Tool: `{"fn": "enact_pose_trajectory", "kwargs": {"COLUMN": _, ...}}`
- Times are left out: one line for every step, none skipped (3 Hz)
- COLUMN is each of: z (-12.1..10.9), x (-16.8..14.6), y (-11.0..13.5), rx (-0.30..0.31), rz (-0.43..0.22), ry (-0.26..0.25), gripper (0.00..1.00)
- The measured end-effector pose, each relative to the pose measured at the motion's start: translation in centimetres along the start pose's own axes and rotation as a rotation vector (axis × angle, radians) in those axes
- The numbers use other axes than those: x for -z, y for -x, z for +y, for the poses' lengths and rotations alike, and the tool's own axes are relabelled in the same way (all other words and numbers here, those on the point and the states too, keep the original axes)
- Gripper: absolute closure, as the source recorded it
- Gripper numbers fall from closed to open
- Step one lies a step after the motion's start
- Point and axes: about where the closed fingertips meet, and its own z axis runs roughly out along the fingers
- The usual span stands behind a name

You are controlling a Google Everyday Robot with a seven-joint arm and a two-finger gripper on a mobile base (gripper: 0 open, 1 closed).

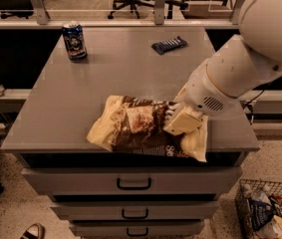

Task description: Move brown chip bag near pepsi can

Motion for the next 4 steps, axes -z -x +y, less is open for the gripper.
{"fn": "enact_pose_trajectory", "kwargs": {"z": -0.8, "x": 2.1, "y": 0.4, "rx": -0.02, "rz": -0.004, "ry": -0.075, "gripper": 0.88}}
{"fn": "enact_pose_trajectory", "kwargs": {"z": -2.4, "x": 5.0, "y": 0.4, "rx": -0.086, "rz": -0.015, "ry": -0.196, "gripper": 1.0}}
{"fn": "enact_pose_trajectory", "kwargs": {"z": -2.4, "x": 5.0, "y": 0.4, "rx": -0.086, "rz": -0.015, "ry": -0.196, "gripper": 1.0}}
{"fn": "enact_pose_trajectory", "kwargs": {"z": -4.4, "x": 4.3, "y": 3.0, "rx": -0.099, "rz": -0.066, "ry": -0.229, "gripper": 1.0}}
